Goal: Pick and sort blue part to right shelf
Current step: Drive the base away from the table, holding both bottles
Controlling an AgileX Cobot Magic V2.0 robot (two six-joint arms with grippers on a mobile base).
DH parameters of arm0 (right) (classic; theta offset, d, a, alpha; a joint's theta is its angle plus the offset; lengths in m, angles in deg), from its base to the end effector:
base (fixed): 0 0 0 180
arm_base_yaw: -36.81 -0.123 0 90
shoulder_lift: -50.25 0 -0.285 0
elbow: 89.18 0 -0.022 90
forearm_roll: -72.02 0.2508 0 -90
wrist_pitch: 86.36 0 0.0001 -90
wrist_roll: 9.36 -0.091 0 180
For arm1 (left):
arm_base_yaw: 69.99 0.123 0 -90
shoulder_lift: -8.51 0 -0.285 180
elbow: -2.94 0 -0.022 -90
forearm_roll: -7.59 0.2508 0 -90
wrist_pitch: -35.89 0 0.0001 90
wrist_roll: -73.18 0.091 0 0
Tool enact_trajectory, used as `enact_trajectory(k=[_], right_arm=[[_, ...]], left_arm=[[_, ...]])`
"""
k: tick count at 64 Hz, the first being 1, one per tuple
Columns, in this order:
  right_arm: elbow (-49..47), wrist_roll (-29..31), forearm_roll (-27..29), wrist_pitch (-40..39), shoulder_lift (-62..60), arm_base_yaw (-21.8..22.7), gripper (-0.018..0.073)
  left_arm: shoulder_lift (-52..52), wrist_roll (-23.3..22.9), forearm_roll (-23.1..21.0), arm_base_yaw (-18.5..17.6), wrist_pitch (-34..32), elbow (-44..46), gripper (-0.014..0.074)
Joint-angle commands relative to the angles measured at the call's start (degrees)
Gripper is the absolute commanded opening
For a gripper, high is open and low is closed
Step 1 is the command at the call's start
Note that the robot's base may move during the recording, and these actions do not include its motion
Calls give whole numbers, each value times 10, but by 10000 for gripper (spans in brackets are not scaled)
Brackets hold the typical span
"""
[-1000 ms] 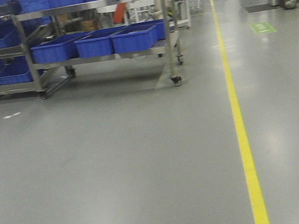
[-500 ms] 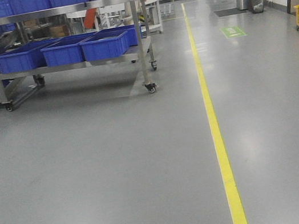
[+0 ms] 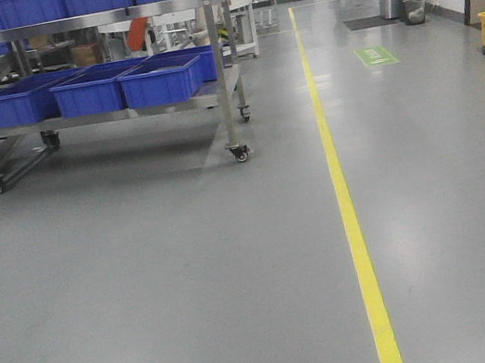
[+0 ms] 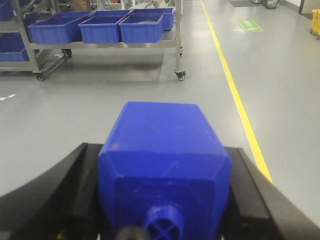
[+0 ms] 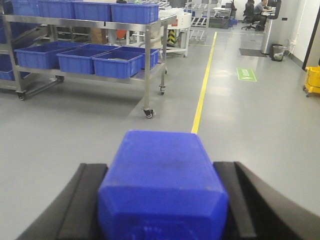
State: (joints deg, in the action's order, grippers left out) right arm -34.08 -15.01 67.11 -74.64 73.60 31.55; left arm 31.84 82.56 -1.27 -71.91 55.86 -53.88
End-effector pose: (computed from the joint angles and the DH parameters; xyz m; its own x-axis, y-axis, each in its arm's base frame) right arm 0.0705 0.0049 0.3074 -0.0033 0.0144 -0.9999 -0.0743 0.9971 0.0147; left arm 0.0709 -0.0072 0.2847 -0.1703 0.0239 -0.9851 0.0884 0.9960 0.0089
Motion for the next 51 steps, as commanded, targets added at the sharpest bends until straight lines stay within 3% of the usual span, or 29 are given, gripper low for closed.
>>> enact_trajectory(k=[1,51], right_arm=[[-17,5,-6,-52,6,3,403],[-17,5,-6,-52,6,3,403]], left_arm=[[4,-2,-3,0,-52,17,405],[4,-2,-3,0,-52,17,405]])
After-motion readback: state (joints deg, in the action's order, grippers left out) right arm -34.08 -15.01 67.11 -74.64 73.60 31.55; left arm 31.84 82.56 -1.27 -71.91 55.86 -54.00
